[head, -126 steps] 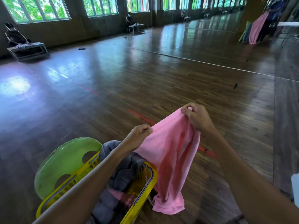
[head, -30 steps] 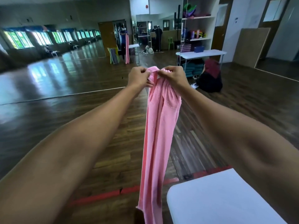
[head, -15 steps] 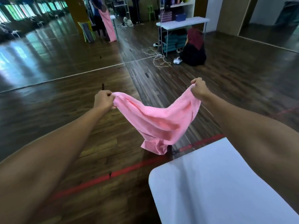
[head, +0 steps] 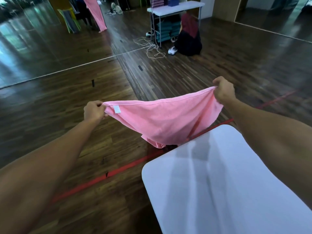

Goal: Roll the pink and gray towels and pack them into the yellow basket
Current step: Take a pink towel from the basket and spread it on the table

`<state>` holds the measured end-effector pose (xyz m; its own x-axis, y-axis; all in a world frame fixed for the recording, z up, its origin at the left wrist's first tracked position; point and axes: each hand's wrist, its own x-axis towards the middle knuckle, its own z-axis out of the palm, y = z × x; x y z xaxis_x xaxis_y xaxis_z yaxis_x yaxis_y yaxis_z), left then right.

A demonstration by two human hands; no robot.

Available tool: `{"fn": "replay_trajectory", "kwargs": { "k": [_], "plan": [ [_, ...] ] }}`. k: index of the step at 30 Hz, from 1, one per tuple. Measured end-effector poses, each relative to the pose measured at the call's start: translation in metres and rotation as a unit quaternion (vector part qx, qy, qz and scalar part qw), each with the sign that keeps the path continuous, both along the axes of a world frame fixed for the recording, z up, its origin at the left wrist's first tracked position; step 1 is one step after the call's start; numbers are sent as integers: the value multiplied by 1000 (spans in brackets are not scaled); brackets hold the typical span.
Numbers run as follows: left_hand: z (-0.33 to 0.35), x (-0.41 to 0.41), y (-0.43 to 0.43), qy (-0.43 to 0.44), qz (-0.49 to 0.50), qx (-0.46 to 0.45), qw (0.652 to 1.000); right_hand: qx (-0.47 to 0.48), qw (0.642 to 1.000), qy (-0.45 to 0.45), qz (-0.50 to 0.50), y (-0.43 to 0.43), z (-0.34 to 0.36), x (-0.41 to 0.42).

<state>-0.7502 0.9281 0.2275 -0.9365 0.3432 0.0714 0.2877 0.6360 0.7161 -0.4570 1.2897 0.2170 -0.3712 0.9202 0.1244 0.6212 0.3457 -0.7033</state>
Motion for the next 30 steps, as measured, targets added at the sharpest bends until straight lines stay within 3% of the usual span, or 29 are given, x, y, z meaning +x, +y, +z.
{"fn": "replay_trajectory", "kwargs": {
  "k": [7, 10, 13, 18, 23, 27, 28, 30],
  "plan": [
    [-5, 23, -7, 13, -38, -1, 999, 40, 984, -126, 119, 5, -3, 62],
    [-13, 51, -14, 6, -103, -3, 995, 65, 984, -139, 90, 2, -7, 87],
    [-20, 91, -22, -103, -188, 3, 977, 107, 985, -131, 40, -14, -20, 122],
    [-59, 164, -50, -305, -301, -99, 898, 135, 979, -151, 24, -57, -62, 210],
    [-134, 253, -67, -375, -384, -242, 808, 95, 969, -226, 26, -112, -134, 303],
    [-184, 311, -74, -358, -458, -360, 729, 42, 958, -285, -2, -133, -182, 361],
    [-196, 324, -76, -328, -464, -361, 740, 26, 954, -299, -7, -134, -193, 373],
    [-221, 343, -81, -237, -447, -333, 796, -3, 948, -318, -4, -136, -212, 386]
  ]
}}
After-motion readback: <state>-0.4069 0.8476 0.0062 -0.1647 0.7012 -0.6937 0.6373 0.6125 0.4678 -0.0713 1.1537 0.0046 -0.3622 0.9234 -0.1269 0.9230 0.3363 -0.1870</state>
